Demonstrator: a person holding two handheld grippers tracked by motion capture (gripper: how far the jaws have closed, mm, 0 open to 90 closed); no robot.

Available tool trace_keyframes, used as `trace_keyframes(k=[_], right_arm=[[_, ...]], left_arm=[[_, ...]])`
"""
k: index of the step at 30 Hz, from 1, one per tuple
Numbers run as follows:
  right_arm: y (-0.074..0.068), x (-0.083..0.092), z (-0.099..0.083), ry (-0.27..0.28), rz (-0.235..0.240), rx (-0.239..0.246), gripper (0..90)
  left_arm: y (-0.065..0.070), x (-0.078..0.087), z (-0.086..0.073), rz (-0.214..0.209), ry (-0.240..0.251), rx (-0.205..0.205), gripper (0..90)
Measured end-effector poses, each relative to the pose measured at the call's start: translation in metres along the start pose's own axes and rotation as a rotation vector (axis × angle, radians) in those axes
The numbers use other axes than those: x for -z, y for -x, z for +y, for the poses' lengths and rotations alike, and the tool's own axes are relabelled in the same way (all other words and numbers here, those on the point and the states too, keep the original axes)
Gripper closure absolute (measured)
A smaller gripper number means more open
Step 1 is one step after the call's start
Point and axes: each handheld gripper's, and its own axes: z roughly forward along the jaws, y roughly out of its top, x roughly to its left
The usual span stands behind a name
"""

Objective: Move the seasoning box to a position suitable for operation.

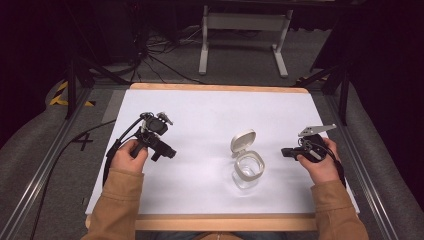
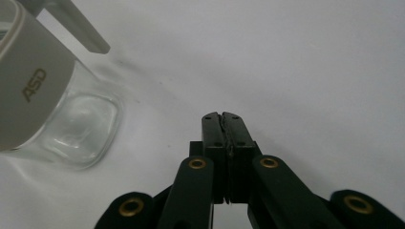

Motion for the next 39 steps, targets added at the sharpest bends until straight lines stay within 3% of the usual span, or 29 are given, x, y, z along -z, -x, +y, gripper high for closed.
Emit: trace_keyframes(k=[14, 23, 29, 32, 39], right_arm=[[-0.012, 0.006, 0.005, -0.021, 0.062, 0.032, 90.0], [-0.046, 0.005, 0.018, -0.067, 0.121, 0.137, 89.9], [-0.062, -0.003, 0.022, -0.118, 0.122, 0.204, 89.9], [-0.068, -0.007, 0.023, -0.137, 0.134, 0.220, 89.9], [-0.071, -0.011, 0.022, -0.162, 0.114, 0.226, 89.9]], left_arm=[[0.001, 0.003, -0.001, 0.003, 0.013, -0.007, 16.6], [0.004, 0.006, -0.001, 0.003, 0.010, -0.015, 16.7], [0.003, 0.007, -0.001, 0.003, 0.020, -0.011, 16.7], [0.003, 0.008, -0.001, 0.005, 0.019, -0.010, 16.6], [0.003, 0.007, -0.001, 0.003, 0.020, -0.010, 16.6]])
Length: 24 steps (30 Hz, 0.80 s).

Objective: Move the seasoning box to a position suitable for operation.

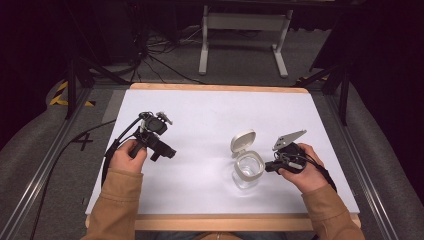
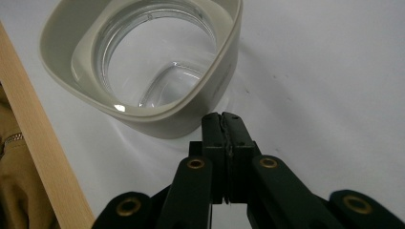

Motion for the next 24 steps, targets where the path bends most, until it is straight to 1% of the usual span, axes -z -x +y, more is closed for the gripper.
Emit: trace_keyframes(k=[7, 10, 14, 16, 24], right_arm=[[-0.0009, 0.0000, 0.0001, -0.005, -0.004, 0.003, 90.0], [-0.0017, -0.0001, 0.0002, -0.009, -0.005, 0.007, 90.0], [-0.0026, 0.0003, 0.0005, -0.013, 0.003, 0.012, 90.0], [-0.0043, 0.0007, 0.0006, -0.019, 0.009, 0.008, 90.0], [-0.0099, 0.0018, 0.0019, -0.037, 0.032, 0.032, 90.0]], left_arm=[[0.0004, -0.0001, 0.0002, -0.002, -0.003, 0.004, 16.6], [0.0003, -0.0004, 0.0006, 0.002, -0.009, -0.004, 16.6], [0.0005, -0.0004, 0.0007, 0.001, -0.006, -0.001, 16.6], [0.0002, -0.0008, 0.0008, -0.002, -0.005, -0.006, 16.6], [-0.0006, -0.0015, 0.0010, -0.001, -0.011, -0.006, 16.6]])
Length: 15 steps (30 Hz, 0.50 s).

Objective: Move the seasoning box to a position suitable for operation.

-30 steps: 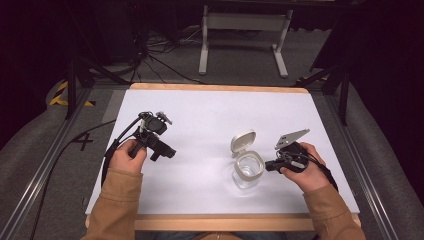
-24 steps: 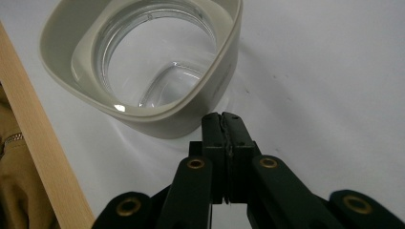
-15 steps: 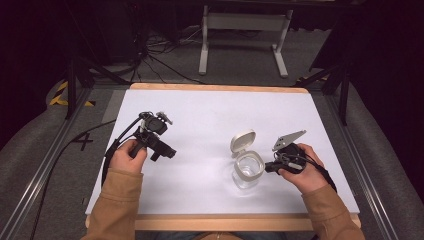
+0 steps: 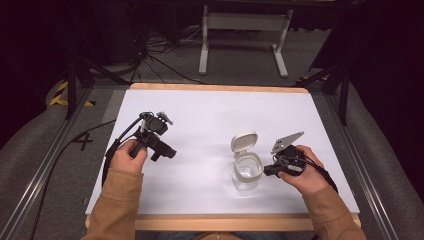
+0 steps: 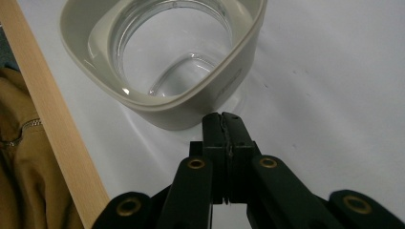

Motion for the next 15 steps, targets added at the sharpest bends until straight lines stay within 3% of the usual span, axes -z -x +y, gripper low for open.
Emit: trace_keyframes(k=[15], right_arm=[[-0.011, 0.000, 0.004, -0.033, 0.039, 0.033, 90.0]], left_arm=[[0.000, 0.001, 0.000, -0.001, 0.000, 0.000, 16.6]])
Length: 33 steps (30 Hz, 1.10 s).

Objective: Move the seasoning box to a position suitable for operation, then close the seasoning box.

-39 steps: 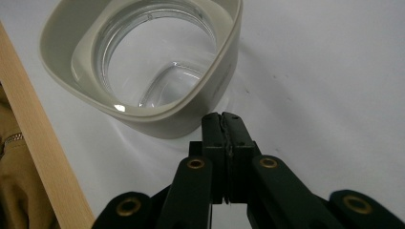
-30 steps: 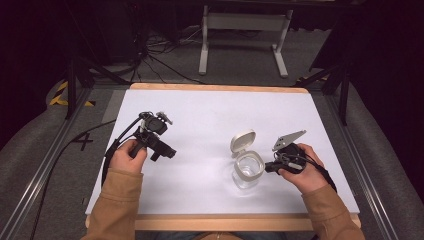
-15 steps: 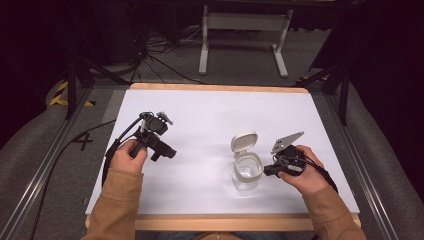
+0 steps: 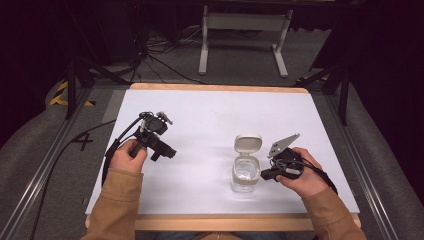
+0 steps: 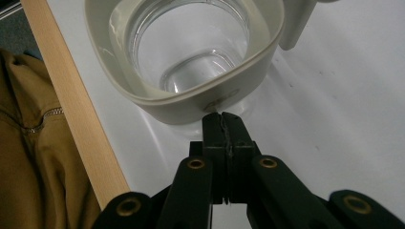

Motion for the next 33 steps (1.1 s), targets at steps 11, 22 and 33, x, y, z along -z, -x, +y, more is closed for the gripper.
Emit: trace_keyframes(k=[11, 22, 33], right_arm=[[0.004, 0.008, -0.004, 0.060, -0.030, -0.013, 90.0], [0.014, 0.034, -0.016, 0.301, -0.141, -0.103, 90.0], [0.027, 0.033, -0.014, 0.350, -0.136, -0.133, 90.0]], left_arm=[[-0.001, 0.000, 0.003, -0.008, 0.010, -0.002, 16.6], [0.004, -0.004, 0.010, -0.018, -0.004, -0.020, 16.7], [0.003, -0.004, 0.004, 0.000, -0.003, -0.015, 16.8]])
